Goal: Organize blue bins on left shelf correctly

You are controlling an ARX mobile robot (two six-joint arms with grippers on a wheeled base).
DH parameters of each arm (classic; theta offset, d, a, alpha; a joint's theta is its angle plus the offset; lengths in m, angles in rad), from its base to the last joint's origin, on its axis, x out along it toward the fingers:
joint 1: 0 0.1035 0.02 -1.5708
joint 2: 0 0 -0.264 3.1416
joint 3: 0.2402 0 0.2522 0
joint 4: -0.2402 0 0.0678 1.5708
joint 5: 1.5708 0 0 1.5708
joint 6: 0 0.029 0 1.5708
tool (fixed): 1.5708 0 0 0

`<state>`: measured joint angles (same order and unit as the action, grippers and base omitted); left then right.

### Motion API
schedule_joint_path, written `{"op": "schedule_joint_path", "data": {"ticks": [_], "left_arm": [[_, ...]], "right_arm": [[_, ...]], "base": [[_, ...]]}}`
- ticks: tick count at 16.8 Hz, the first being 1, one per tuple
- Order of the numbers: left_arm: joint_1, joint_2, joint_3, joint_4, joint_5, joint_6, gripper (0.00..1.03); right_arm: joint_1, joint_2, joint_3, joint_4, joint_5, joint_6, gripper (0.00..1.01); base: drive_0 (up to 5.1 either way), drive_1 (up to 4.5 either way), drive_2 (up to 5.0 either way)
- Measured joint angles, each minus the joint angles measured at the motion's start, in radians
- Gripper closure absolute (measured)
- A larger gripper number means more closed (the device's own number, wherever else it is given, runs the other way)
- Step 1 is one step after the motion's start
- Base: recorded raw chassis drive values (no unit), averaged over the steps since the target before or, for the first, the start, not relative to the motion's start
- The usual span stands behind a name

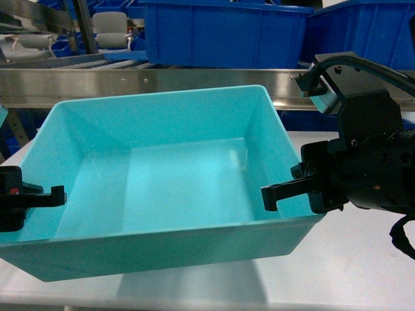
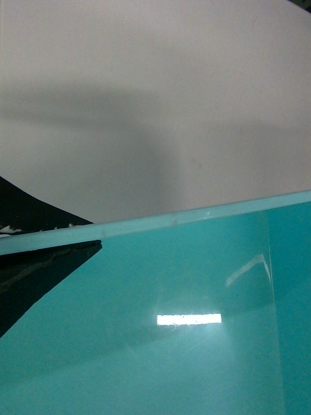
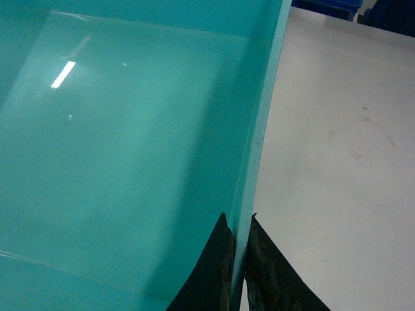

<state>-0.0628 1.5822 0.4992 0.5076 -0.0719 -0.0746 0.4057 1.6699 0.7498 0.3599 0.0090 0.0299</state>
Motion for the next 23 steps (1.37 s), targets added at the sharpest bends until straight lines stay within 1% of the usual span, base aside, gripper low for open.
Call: {"op": "schedule_joint_path", "data": {"ticks": [23], "left_arm": [[0.000, 0.001, 0.000, -0.001, 0.001, 0.001, 1.01]], "right_arm": [[0.000, 0.004, -0.001, -0.001, -0.002, 0.000, 0.98]], "base": [[-5.0, 2.41, 2.4]]}}
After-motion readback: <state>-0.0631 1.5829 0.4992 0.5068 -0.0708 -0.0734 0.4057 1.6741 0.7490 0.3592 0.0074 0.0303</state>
